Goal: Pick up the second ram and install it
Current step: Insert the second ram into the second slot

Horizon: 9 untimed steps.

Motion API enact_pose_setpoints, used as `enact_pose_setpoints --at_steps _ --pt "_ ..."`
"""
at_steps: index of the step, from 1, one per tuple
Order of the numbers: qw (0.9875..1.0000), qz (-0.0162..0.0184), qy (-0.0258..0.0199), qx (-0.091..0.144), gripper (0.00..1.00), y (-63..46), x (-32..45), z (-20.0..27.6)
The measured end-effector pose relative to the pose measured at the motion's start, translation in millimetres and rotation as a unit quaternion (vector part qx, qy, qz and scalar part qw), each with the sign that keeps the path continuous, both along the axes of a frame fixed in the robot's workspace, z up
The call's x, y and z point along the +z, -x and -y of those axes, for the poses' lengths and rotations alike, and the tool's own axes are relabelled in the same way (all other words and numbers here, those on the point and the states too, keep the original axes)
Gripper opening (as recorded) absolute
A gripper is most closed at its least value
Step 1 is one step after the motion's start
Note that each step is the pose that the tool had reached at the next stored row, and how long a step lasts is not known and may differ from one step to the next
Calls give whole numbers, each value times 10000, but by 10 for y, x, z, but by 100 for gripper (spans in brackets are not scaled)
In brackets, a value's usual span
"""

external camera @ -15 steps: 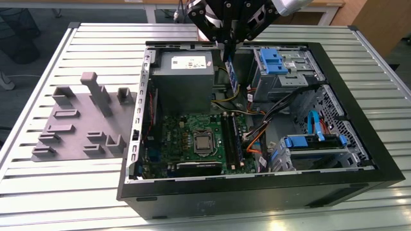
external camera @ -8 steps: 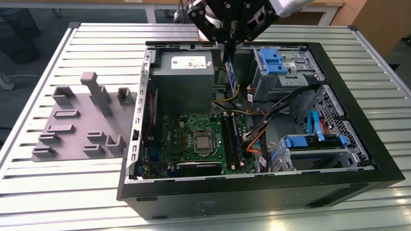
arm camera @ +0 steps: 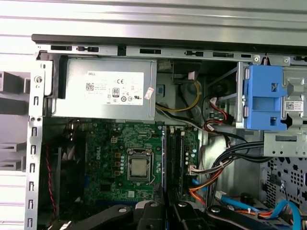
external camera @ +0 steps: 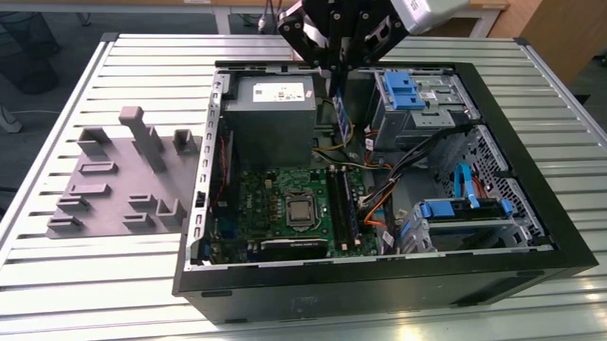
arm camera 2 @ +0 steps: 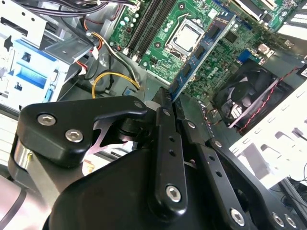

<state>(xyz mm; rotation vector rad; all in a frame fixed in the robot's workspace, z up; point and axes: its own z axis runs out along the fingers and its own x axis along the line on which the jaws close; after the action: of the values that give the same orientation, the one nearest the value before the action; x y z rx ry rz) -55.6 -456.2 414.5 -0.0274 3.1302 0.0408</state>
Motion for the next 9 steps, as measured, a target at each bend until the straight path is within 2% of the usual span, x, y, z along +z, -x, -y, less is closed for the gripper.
enact_pose_setpoints --at_steps 9 --pt "10000 0 0 0 14 0 -49 1"
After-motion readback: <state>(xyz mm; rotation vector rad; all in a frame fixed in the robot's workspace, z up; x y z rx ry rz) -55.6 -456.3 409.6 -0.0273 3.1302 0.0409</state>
